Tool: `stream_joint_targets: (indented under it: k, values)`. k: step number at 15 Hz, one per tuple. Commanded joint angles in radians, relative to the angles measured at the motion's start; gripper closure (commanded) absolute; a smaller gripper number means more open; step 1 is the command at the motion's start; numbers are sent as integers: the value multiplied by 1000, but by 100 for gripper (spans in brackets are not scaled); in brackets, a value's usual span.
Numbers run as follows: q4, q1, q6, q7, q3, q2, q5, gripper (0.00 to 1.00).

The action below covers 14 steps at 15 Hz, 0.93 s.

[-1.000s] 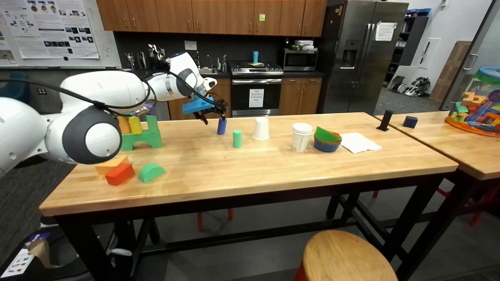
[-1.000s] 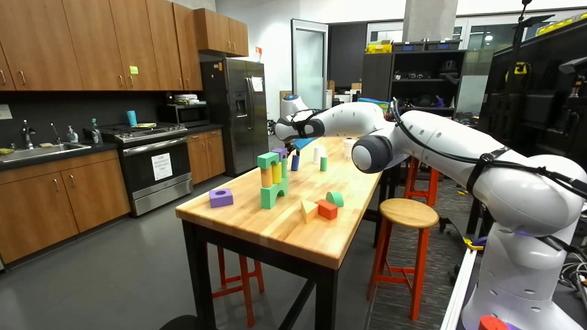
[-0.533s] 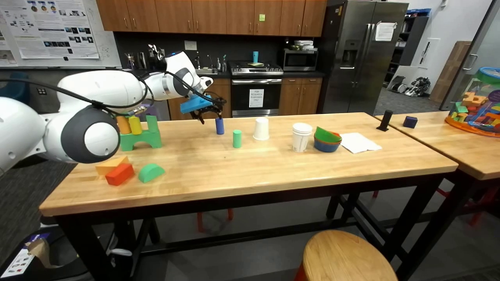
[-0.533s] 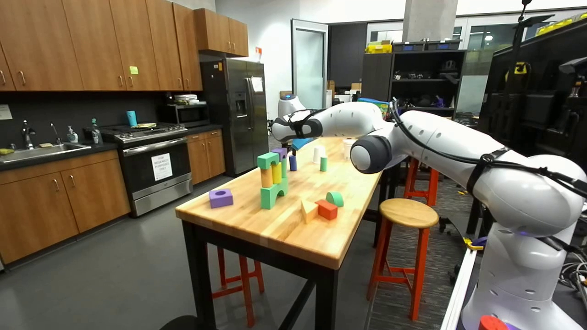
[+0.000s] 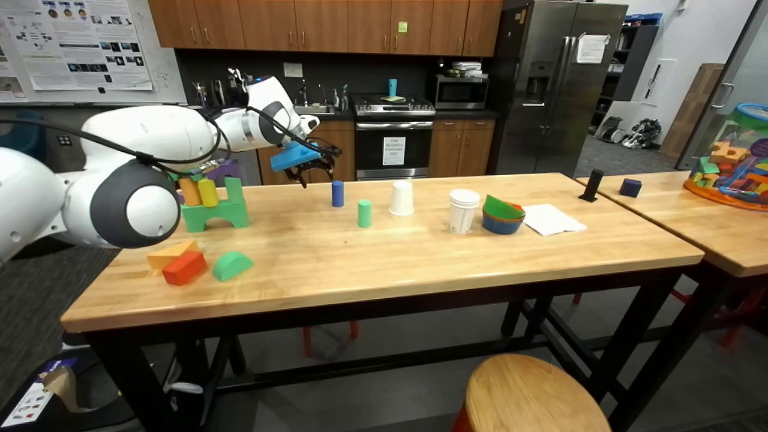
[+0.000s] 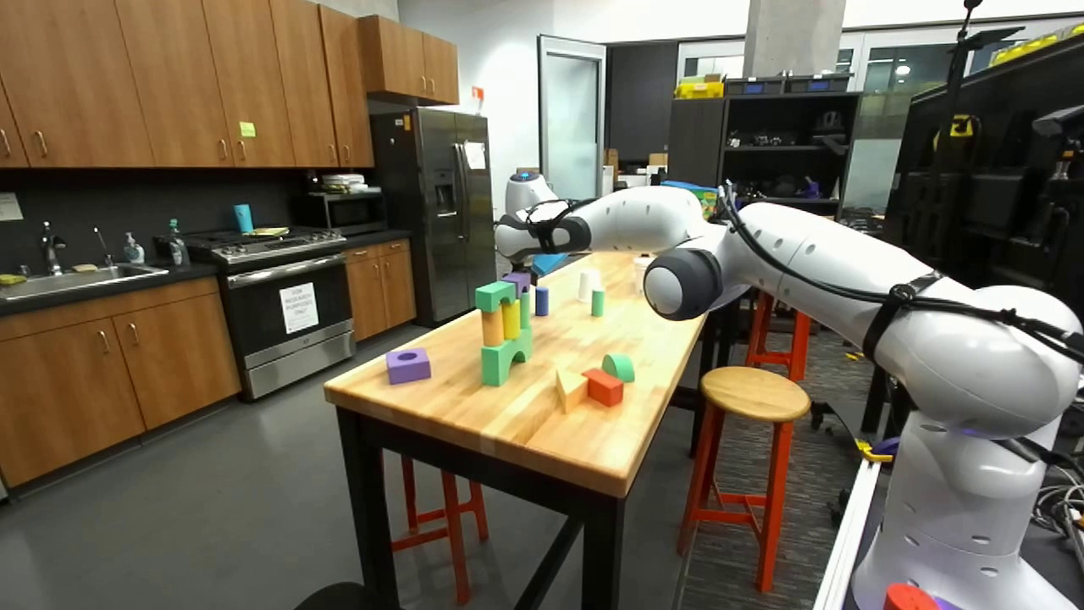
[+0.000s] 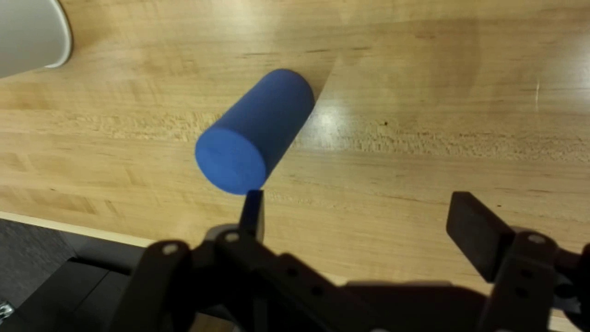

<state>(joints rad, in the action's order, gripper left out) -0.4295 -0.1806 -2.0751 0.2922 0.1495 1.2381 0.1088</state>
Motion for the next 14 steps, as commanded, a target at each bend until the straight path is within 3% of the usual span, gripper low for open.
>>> stream_joint_targets:
  k: [1,8,14]
  values:
    - [-32,-3,9,26,-1,-33,-1,0]
    - [-30,-8,16,49,32,-49,22,0]
    - [-28,-43,6,142,21,-58,3,0]
